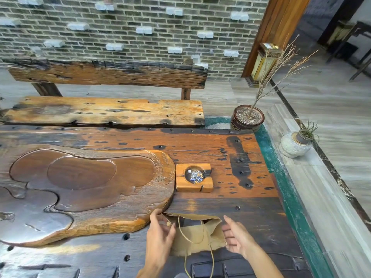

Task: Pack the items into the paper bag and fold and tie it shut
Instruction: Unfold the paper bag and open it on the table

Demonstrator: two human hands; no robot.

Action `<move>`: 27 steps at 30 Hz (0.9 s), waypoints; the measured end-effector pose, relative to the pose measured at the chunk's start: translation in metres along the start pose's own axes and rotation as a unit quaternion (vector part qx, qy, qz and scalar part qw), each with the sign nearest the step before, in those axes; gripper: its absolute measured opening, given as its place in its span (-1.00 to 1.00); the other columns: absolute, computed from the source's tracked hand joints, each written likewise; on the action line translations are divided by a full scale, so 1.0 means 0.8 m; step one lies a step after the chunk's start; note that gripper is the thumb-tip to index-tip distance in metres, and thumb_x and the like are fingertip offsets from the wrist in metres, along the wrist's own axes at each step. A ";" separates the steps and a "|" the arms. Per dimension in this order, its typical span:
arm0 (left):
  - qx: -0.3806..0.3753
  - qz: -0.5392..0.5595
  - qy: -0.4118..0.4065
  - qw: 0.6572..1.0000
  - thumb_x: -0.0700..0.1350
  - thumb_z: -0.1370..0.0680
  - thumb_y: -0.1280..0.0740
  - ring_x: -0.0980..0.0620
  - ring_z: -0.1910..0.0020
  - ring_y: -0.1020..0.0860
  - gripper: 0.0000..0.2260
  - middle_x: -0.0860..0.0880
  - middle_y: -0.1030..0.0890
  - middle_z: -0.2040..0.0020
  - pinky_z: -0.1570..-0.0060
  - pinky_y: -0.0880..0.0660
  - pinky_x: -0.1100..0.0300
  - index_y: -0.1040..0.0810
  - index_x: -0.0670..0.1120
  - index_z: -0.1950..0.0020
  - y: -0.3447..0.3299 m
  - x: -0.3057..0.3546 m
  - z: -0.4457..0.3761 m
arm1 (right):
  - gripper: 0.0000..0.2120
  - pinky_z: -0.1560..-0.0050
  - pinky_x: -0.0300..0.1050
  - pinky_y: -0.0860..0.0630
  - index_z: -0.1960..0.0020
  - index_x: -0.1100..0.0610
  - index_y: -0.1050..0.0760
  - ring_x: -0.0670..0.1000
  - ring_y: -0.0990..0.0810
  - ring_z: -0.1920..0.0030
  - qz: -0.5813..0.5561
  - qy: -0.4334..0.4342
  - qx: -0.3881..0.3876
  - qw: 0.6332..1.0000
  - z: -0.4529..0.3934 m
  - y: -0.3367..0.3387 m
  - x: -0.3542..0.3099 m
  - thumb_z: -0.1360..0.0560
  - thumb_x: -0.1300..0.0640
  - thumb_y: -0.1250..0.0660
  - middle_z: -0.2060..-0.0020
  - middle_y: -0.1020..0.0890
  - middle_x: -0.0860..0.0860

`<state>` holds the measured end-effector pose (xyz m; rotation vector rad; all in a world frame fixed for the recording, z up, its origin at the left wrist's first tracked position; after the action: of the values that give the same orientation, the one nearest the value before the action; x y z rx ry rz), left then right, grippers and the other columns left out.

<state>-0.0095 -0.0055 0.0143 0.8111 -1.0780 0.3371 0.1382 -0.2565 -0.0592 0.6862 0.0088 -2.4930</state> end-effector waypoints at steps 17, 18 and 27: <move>-0.035 -0.092 -0.043 0.994 -0.38 -0.41 -0.35 0.16 0.14 -0.50 -0.51 0.00 -0.51 -0.18 0.16 -0.38 0.56 -0.53 -0.07 -0.31 -0.010 0.000 -0.009 | -0.71 -0.19 -0.33 -0.48 -0.19 -0.20 -0.49 -0.11 -0.61 -0.18 0.307 0.204 -0.121 0.922 0.107 -0.088 -0.036 -0.61 0.15 -0.20 -0.16 -0.64 -0.14; -0.039 -0.096 -0.040 0.994 -0.38 -0.40 -0.35 0.20 0.15 -0.50 -0.49 0.01 -0.51 -0.20 0.16 -0.37 0.57 -0.52 -0.08 -0.33 -0.009 0.001 -0.011 | -0.66 -0.28 -0.23 -0.46 -0.26 -0.24 -0.41 -0.03 -0.59 -0.22 0.304 0.214 -0.117 0.921 0.098 -0.099 -0.039 -0.61 0.14 -0.20 -0.25 -0.59 -0.12; -0.057 -0.108 -0.007 0.992 -0.36 -0.35 -0.32 0.07 0.07 -0.55 -0.43 0.02 -0.55 -0.28 -0.01 -0.37 0.53 -0.49 -0.12 -0.37 -0.001 0.001 -0.019 | -0.61 -0.27 -0.22 -0.31 -0.41 0.03 -0.37 -0.01 -0.44 -0.32 0.396 0.254 -0.041 0.882 0.058 -0.152 -0.084 -0.61 0.21 -0.11 -0.31 -0.47 -0.06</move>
<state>0.0014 0.0044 0.0114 0.8197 -1.0030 0.0859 0.1029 -0.1261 -0.0032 1.0356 0.0216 -1.4813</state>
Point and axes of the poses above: each hand's wrist, its own z-axis away from the middle knuckle, its own y-axis out of the back of the hand, x = y × z, the point moved 10 cm from there along -z, towards the middle knuckle
